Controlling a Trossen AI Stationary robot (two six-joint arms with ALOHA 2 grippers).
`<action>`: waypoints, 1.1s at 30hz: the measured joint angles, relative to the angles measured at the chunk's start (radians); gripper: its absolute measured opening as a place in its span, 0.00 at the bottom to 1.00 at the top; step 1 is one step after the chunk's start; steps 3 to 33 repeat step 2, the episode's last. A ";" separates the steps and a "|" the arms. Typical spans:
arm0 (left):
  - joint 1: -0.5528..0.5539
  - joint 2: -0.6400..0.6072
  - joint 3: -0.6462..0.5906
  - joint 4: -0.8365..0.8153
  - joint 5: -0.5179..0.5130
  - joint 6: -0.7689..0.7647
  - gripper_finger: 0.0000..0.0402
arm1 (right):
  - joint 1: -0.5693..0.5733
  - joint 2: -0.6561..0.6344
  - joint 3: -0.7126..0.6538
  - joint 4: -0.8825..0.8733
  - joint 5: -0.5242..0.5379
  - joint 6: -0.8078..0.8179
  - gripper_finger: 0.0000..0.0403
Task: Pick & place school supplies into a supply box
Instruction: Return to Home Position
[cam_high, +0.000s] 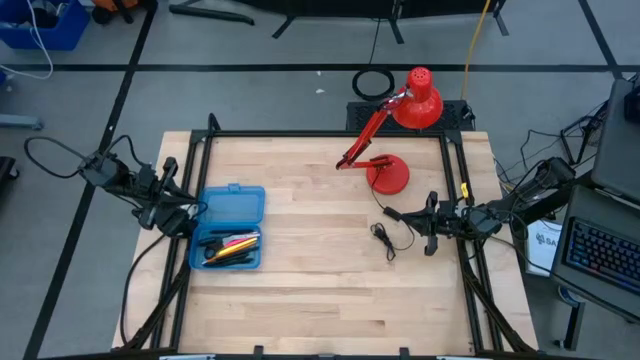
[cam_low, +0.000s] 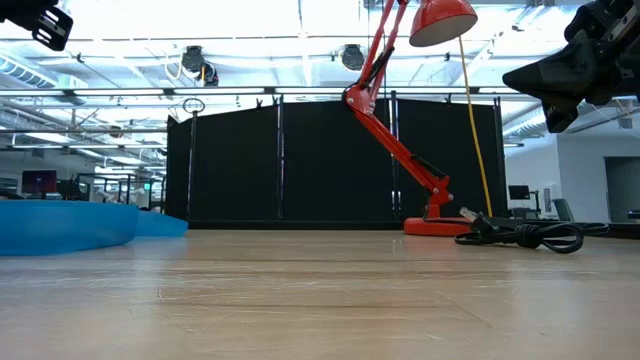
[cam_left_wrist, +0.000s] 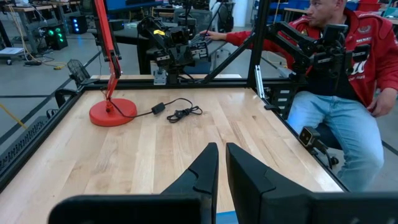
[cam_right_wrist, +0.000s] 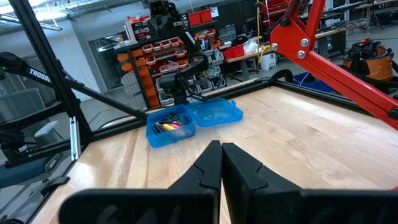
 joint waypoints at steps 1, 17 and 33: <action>0.000 0.000 0.000 0.000 0.000 0.000 0.09 | 0.000 0.000 0.000 0.000 0.000 0.000 0.00; 0.000 0.000 0.000 0.000 0.000 0.000 0.09 | 0.000 0.000 0.000 0.000 0.000 0.000 0.00; 0.000 0.000 0.000 0.000 0.000 0.000 0.09 | 0.000 0.000 0.000 0.000 0.000 0.000 0.00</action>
